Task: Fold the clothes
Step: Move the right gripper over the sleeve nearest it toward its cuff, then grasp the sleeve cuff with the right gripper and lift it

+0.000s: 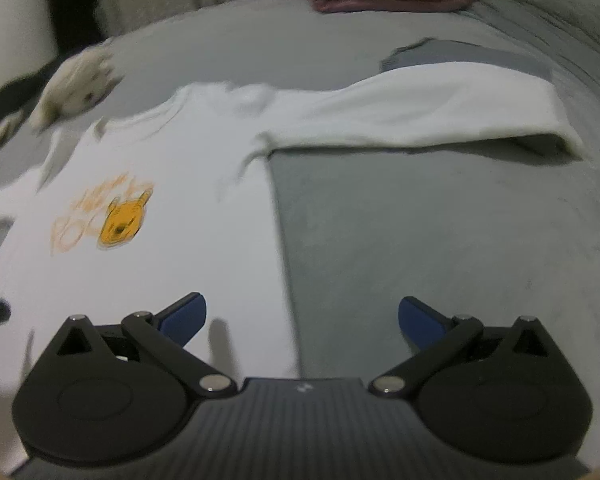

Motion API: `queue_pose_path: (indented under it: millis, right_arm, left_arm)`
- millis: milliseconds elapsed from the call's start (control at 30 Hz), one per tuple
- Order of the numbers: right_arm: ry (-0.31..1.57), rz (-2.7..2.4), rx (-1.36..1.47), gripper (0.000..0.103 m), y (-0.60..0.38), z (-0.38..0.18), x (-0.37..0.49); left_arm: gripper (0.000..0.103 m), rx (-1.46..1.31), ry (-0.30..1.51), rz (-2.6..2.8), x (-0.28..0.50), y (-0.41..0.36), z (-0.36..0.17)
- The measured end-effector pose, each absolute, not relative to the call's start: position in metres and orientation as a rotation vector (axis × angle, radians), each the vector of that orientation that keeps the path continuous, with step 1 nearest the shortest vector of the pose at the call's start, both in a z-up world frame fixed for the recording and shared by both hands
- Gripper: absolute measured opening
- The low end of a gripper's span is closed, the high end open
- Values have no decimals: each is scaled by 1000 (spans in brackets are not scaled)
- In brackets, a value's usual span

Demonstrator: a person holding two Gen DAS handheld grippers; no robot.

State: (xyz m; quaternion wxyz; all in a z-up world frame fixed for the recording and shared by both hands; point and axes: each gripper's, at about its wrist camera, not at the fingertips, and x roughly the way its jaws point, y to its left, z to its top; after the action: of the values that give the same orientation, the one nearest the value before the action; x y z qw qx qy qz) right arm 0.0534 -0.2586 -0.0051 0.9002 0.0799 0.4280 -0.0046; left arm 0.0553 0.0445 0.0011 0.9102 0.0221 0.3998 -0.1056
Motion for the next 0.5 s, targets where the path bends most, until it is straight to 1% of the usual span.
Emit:
queue_pose_path:
  millis: [133, 233, 500]
  right_arm:
    - [807, -94, 276, 102, -283, -4, 65]
    - [751, -141, 355, 97, -300, -3, 75]
    - [703, -247, 528, 86, -346, -12, 103]
  left_arm:
    - [103, 51, 790, -218, 62, 36, 4]
    - [102, 66, 774, -211, 67, 35, 6]
    - [103, 44, 791, -171, 84, 42, 6]
